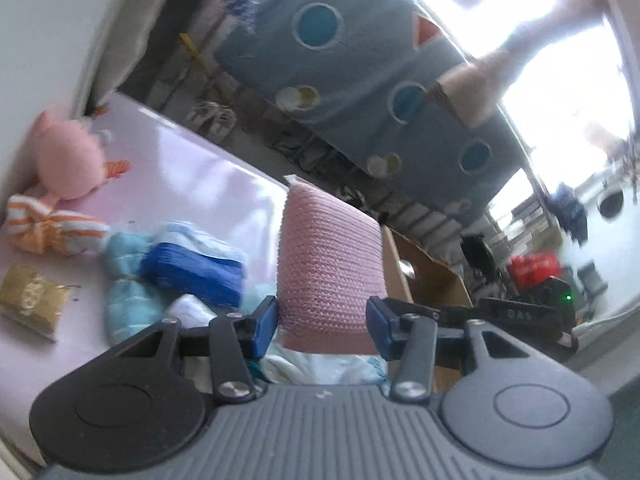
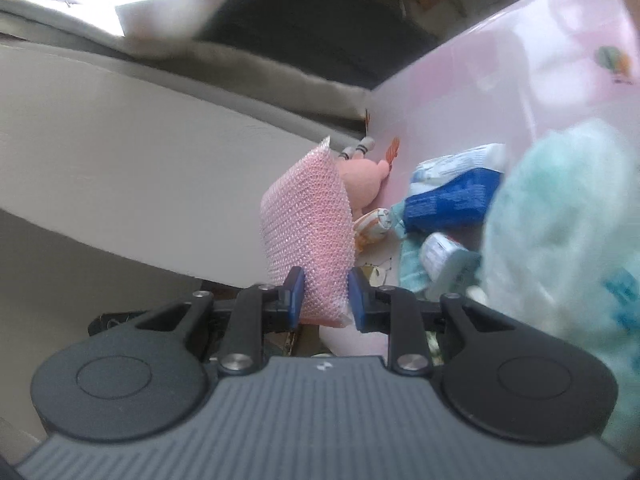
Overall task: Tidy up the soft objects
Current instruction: 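Carry the pink pad into the cardboard box and release it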
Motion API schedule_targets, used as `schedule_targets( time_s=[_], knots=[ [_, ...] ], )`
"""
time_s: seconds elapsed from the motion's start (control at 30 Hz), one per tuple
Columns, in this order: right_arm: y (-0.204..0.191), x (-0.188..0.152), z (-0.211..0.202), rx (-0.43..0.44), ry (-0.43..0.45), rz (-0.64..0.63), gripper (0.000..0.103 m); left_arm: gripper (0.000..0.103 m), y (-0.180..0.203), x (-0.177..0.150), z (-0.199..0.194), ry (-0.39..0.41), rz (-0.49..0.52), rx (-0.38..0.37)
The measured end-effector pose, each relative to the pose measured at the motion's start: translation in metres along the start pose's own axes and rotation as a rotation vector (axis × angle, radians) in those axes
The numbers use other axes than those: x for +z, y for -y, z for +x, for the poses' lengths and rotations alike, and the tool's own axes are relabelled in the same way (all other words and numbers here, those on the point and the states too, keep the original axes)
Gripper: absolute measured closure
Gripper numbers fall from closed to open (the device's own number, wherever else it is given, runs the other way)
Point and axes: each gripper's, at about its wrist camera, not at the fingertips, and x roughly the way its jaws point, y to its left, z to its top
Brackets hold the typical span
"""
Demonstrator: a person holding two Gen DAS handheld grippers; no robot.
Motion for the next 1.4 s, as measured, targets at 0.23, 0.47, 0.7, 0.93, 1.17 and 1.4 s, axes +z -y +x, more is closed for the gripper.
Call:
schedule_targets(
  time_s=[0.23, 0.47, 0.7, 0.93, 1.17, 1.4],
  knots=[
    [0.031, -0.039, -0.094, -0.022, 0.145, 0.052, 0.08, 0.055, 0.066, -0.027, 0.046, -0.113, 0.121, -0.092],
    [0.067, -0.045, -0.195, -0.16, 0.341, 0.079, 0.08, 0.055, 0.118, -0.051, 0.093, -0.175, 0.242, -0.086],
    [0.106, 0.024, -0.25, -0.496, 0.447, 0.023, 0.08, 0.055, 0.108, -0.057, 0.088, -0.165, 0.228, -0.012],
    [0.155, 0.094, -0.222, -0.824, 0.37, -0.049, 0.071, 0.055, 0.076, -0.049, 0.08, -0.16, 0.165, 0.09],
    [0.157, 0.09, -0.202, -0.942, 0.37, -0.114, 0.07, 0.054, 0.066, -0.045, 0.063, -0.123, 0.184, 0.13],
    [0.139, 0.096, -0.198, -0.938, 0.394, -0.107, 0.07, 0.054, 0.052, -0.047, 0.043, -0.088, 0.209, 0.205]
  ],
)
